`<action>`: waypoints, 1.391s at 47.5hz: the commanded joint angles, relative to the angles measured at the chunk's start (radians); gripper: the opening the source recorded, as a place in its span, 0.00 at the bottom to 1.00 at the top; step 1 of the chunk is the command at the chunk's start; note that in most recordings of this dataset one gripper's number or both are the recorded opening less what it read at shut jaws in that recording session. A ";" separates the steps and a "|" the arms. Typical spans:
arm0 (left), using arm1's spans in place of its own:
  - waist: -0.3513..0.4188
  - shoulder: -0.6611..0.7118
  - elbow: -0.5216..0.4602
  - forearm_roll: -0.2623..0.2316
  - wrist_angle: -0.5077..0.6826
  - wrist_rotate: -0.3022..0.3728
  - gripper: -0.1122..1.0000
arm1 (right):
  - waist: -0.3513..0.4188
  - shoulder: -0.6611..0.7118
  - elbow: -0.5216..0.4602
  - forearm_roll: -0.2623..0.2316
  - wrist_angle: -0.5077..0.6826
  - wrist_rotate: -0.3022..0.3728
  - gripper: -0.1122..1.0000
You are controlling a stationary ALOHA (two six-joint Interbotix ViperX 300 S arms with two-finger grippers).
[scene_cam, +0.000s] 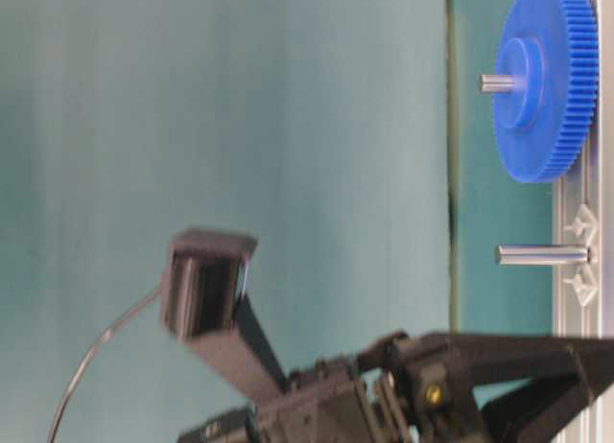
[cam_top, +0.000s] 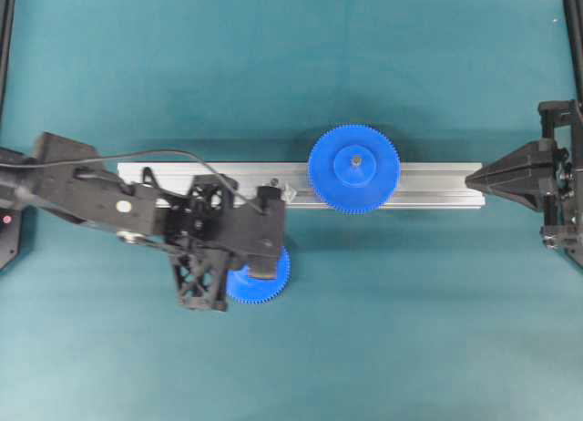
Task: Find the location of the shaft and insert the small gear.
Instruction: 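Lower the left gripper over the blue gear's hub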
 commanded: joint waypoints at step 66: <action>-0.005 0.098 -0.183 0.002 0.198 0.020 0.10 | -0.009 0.002 -0.003 -0.008 -0.005 0.009 0.12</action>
